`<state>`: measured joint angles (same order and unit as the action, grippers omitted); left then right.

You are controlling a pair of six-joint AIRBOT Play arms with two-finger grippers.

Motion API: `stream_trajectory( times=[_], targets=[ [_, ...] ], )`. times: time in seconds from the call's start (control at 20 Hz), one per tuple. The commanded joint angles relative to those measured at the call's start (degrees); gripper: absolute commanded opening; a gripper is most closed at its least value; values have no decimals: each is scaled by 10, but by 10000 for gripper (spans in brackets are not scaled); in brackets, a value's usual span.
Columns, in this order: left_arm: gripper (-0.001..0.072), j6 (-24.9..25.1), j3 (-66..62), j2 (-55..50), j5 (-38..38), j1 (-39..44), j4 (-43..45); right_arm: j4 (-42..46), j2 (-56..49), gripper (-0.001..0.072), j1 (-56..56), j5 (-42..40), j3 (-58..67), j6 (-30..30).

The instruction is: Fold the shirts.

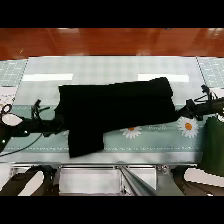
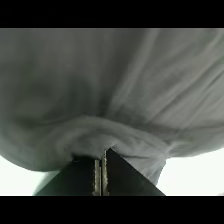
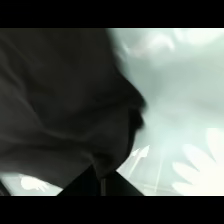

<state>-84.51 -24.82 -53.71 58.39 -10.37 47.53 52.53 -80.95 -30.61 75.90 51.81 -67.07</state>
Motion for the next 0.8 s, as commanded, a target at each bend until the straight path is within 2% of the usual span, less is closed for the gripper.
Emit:
stream_trajectory(
  times=[0.0,0.2,0.75],
  targets=[
    [22,0,-72,-32,-29,-5,-1,-30,3,29,24,-24,44,8],
    [22,1,-170,-136,-57,-5,-1,-41,-17,30,66,-93,99,5],
    [22,-8,-457,-398,-48,41,-3,-103,-194,30,97,-108,286,-33]
  ],
)
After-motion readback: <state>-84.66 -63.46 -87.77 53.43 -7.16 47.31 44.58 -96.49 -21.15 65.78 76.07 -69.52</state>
